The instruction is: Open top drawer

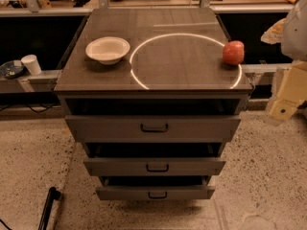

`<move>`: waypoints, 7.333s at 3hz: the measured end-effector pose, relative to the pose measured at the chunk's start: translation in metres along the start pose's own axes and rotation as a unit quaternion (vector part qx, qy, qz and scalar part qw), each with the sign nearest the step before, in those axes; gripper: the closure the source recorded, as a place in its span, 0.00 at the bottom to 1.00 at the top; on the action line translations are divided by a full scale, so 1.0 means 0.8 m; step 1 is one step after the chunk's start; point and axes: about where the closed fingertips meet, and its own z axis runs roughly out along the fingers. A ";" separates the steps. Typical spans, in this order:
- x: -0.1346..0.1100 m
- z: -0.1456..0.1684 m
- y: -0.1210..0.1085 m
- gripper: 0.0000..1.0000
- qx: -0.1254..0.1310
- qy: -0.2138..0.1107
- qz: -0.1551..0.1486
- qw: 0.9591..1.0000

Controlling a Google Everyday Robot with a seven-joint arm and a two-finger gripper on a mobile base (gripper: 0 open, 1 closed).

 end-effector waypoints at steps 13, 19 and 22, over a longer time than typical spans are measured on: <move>0.008 0.400 0.005 0.00 0.039 -0.136 -0.072 0.987; 0.019 0.430 -0.023 0.26 -0.038 -0.088 -0.176 0.980; 0.019 0.430 -0.023 0.34 -0.038 -0.088 -0.176 0.980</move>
Offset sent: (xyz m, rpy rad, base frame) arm 0.0038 0.0054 -0.0625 0.0421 0.1705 0.0994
